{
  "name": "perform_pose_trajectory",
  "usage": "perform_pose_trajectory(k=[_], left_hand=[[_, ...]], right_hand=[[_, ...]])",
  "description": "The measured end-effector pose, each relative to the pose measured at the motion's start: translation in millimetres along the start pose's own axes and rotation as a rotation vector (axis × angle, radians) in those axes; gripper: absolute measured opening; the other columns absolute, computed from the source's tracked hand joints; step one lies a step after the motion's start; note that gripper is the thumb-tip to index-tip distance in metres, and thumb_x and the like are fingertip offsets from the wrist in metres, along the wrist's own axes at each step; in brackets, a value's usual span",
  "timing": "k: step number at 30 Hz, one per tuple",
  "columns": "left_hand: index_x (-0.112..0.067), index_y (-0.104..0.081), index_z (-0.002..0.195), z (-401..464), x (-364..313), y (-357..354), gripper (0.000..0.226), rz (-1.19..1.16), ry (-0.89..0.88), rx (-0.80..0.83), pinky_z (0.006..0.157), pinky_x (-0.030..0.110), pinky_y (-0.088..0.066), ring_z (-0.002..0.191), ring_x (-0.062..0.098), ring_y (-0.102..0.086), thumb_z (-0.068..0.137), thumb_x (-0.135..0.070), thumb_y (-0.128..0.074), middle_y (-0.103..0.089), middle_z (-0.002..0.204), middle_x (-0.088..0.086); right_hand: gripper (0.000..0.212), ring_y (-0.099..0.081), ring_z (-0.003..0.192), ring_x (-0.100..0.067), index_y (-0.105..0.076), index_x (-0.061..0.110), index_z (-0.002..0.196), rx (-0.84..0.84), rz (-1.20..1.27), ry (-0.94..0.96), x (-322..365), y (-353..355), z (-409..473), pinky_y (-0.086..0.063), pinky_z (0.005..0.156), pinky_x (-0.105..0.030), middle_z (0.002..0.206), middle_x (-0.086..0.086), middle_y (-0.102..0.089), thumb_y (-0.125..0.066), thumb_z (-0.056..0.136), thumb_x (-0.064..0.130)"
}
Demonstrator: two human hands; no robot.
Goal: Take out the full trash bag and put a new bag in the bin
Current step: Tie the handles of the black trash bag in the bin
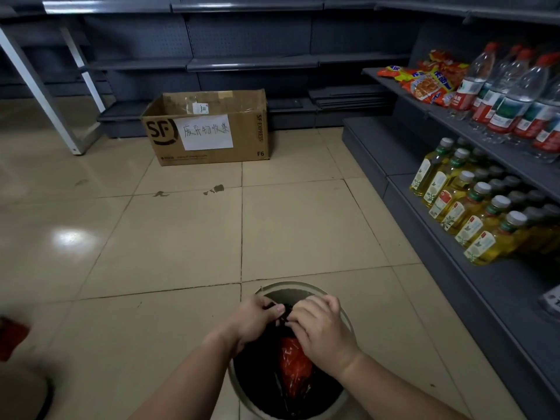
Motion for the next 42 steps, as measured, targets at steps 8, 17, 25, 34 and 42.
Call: perform_pose_trajectory(k=[8, 17, 25, 34, 42], left_hand=[[-0.011, -0.078, 0.079, 23, -5, -2, 0.014, 0.167, -0.059, -0.224, 0.059, 0.019, -0.048, 0.067, 0.01, -0.066, 0.087, -0.021, -0.073, -0.077, 0.076, 0.003], [-0.003, -0.075, 0.08, 40, 13, 20, 0.017, 0.334, -0.022, -0.384, 0.064, 0.028, -0.047, 0.074, 0.025, -0.069, 0.085, -0.02, -0.076, -0.074, 0.076, 0.009], [-0.003, -0.074, 0.081, 44, 21, 27, 0.017, 0.318, 0.006, -0.447, 0.067, 0.025, -0.042, 0.073, 0.026, -0.065, 0.088, -0.018, -0.073, -0.072, 0.076, 0.014], [-0.004, -0.077, 0.083, 37, 24, 25, 0.014, 0.272, -0.053, -0.582, 0.069, 0.025, -0.043, 0.078, 0.028, -0.068, 0.087, -0.017, -0.072, -0.074, 0.078, 0.014], [-0.002, -0.076, 0.083, 20, 38, 33, 0.016, 0.282, -0.032, -0.604, 0.073, 0.033, -0.05, 0.078, 0.03, -0.069, 0.089, -0.016, -0.07, -0.075, 0.078, 0.016]], right_hand=[[0.003, -0.054, 0.097, -0.013, -0.058, 0.025, 0.086, 0.128, -0.07, 0.088, -3, 2, -26, -0.029, 0.079, -0.037, 0.096, 0.012, -0.059, -0.059, 0.086, 0.022], [0.019, -0.052, 0.086, -0.017, -0.054, 0.019, 0.079, 0.293, 0.055, 0.184, -14, 8, -79, -0.034, 0.075, -0.034, 0.087, 0.005, -0.057, -0.056, 0.075, 0.001], [0.034, -0.049, 0.088, -0.016, -0.058, 0.016, 0.078, 0.413, 0.066, 0.112, -28, 28, -110, -0.036, 0.076, -0.032, 0.087, -0.001, -0.062, -0.069, 0.051, -0.002], [0.031, -0.051, 0.087, -0.022, -0.052, 0.017, 0.082, 0.392, 0.069, 0.028, -38, 40, -114, -0.04, 0.077, -0.038, 0.09, -0.002, -0.056, -0.057, 0.06, -0.003], [0.022, -0.048, 0.083, -0.021, -0.049, 0.016, 0.078, 0.347, 0.074, -0.003, -39, 47, -112, -0.039, 0.075, -0.035, 0.085, -0.001, -0.054, -0.06, 0.071, -0.002]])
Point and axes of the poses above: each hand's wrist, its own z-axis towards the middle knuckle, its own y-axis out of the back of the hand, x = y × z, the point moved 2 cm from there along z, towards the middle knuckle
